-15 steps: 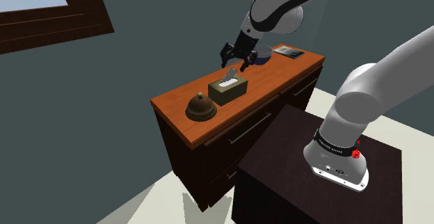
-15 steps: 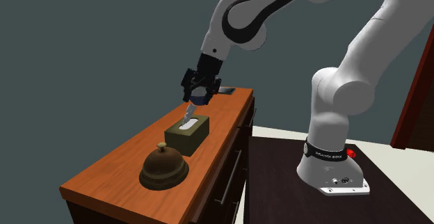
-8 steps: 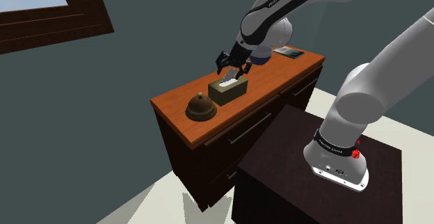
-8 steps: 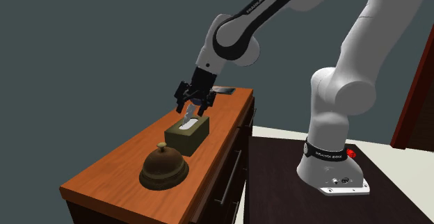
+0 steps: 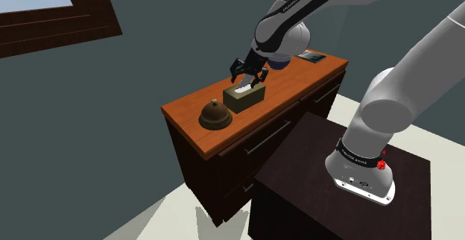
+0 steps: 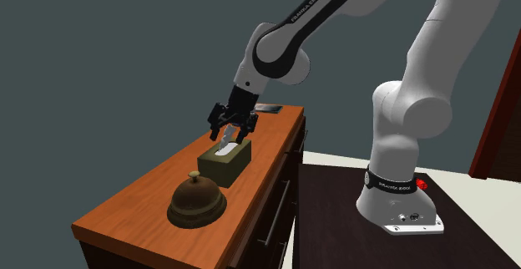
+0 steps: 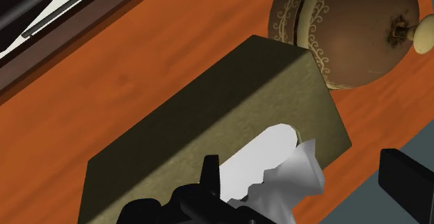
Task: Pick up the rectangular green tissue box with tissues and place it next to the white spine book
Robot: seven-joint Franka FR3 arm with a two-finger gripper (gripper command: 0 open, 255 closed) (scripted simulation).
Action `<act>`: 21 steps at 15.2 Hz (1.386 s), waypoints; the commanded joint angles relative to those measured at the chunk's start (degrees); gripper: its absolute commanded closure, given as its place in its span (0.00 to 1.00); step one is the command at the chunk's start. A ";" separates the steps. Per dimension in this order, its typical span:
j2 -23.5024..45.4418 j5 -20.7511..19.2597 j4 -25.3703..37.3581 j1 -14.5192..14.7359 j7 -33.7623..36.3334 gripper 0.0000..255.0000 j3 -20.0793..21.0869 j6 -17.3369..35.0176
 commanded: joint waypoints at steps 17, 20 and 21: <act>-3.30 -2.99 1.34 -1.75 2.89 1.00 0.83 -4.56; -5.06 -4.41 2.36 -2.58 4.29 1.00 1.15 -7.28; -5.61 -4.83 2.73 -2.83 4.72 1.00 1.24 -8.18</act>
